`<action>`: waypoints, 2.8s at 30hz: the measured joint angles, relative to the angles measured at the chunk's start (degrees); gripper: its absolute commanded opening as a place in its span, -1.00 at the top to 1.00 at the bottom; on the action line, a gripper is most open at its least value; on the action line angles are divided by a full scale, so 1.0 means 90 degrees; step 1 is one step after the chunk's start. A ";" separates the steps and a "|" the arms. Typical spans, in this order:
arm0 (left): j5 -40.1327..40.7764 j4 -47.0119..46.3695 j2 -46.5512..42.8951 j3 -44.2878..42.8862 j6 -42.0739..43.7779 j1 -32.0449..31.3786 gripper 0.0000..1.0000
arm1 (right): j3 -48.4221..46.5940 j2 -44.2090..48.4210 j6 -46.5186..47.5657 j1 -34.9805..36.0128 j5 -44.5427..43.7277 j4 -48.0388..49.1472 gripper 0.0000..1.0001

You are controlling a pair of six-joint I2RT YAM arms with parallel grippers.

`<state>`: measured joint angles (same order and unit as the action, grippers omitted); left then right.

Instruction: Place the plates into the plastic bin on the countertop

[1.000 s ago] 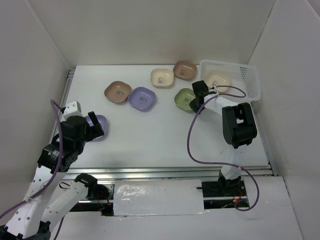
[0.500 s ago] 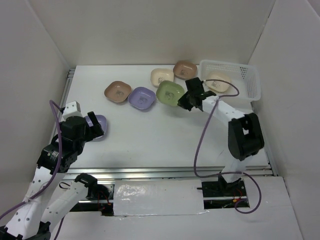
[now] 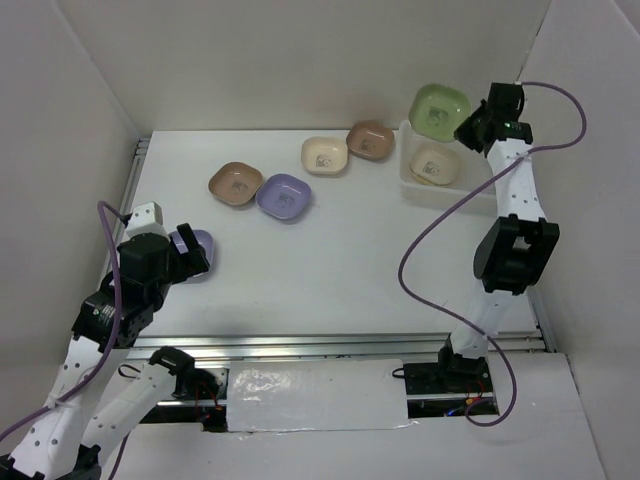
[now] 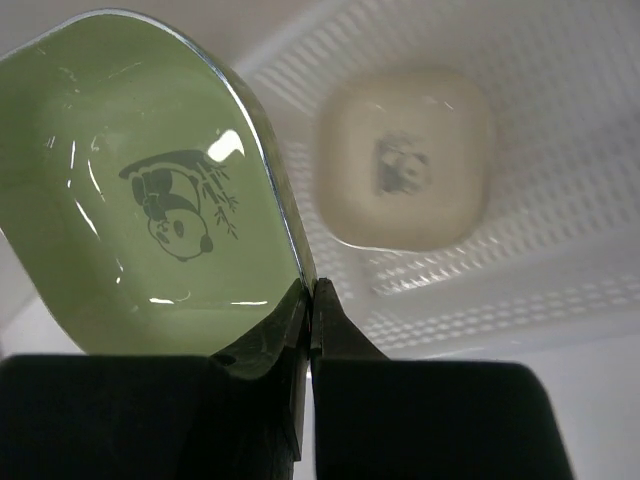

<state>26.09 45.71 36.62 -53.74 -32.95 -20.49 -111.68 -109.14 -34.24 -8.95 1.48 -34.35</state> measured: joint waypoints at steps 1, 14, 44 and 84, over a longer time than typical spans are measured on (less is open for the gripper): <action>-0.0005 0.0000 0.0000 0.0000 -0.0002 0.0000 -0.98 | 0.0078 -0.0153 0.0131 -0.0097 0.0036 -0.0114 1.00; -0.0321 -0.0095 0.0126 0.0019 0.0168 0.0000 -0.99 | 0.0364 -0.1557 0.0172 -0.0369 -0.0172 -0.0517 0.00; -0.0260 -0.0095 0.0233 0.0032 0.0155 0.0000 -0.99 | 0.1246 -0.1231 -0.2103 0.4323 -0.1018 0.1010 -0.79; -0.0321 -0.0114 -0.0170 0.0058 0.0165 0.0000 -0.98 | 0.1134 -0.1382 -0.2237 0.4056 -0.0685 0.0010 1.00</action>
<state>23.20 44.69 35.09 -53.21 -31.46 -20.49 -101.47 -121.58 -54.37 27.55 -4.69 -34.26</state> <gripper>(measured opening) 0.993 0.018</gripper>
